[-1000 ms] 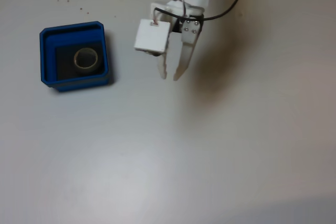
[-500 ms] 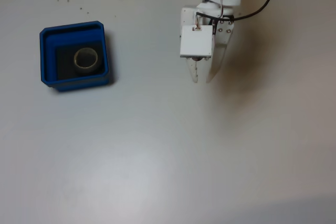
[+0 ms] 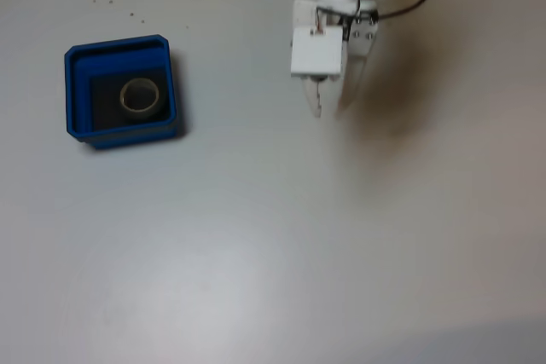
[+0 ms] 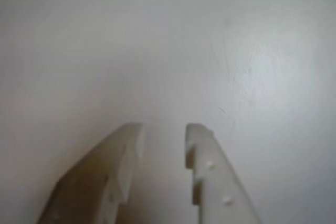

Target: Pick the black tape roll and drop it in the blue box

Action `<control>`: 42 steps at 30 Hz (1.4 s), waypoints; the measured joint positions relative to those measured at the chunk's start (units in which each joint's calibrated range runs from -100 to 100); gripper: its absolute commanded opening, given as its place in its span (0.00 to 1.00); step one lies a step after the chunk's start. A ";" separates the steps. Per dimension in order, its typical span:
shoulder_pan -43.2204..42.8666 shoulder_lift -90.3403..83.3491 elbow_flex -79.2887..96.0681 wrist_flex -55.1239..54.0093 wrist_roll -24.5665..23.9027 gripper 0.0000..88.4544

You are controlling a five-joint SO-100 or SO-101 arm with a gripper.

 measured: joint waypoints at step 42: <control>-0.10 -93.56 81.17 0.00 0.00 0.02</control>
